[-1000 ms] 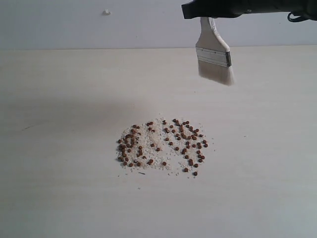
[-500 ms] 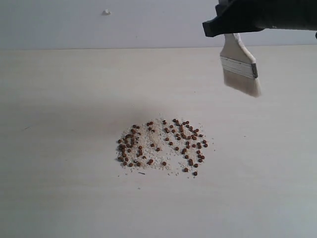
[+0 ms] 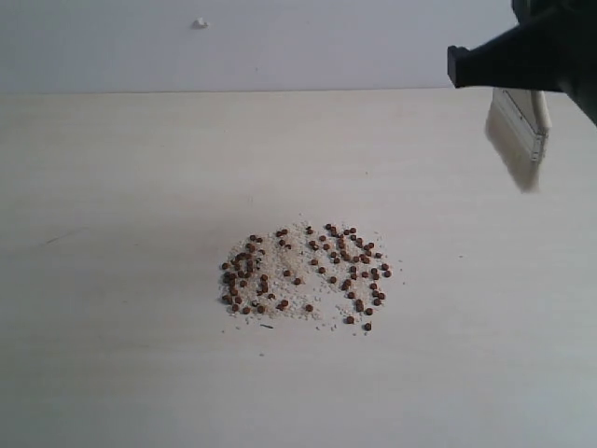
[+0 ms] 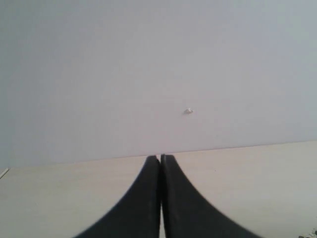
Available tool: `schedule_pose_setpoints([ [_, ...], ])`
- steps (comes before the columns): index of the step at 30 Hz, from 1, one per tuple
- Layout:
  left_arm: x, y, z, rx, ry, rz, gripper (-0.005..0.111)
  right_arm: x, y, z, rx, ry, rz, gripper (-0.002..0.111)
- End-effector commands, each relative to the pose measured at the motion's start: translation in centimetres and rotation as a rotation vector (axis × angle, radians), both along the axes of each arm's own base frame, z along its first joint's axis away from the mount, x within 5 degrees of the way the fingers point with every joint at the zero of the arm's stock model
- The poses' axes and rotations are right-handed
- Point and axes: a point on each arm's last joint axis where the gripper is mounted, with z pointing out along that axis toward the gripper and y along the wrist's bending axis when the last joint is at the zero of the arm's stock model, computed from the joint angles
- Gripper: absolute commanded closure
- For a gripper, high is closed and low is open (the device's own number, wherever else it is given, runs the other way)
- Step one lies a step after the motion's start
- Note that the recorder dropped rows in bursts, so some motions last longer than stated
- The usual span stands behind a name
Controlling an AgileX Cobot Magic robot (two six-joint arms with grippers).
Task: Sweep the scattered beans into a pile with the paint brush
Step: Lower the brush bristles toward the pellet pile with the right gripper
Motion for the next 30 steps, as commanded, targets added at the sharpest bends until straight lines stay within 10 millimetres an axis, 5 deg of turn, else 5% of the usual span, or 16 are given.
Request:
schedule_pose_setpoints([
  [1,0.0,0.0,-0.1,-0.006,-0.001,0.002,0.107,-2.8,-1.1,-1.8,0.062,-0.181,0.001,0.108],
  [13,0.0,0.0,-0.1,-0.005,-0.001,0.002,0.107,-2.9,-2.1,-6.4,0.027,-0.07,-0.101,0.108],
  [30,0.0,0.0,-0.1,-0.005,-0.001,0.002,0.107,2.9,3.9,-14.2,-0.06,0.13,-0.069,0.108],
])
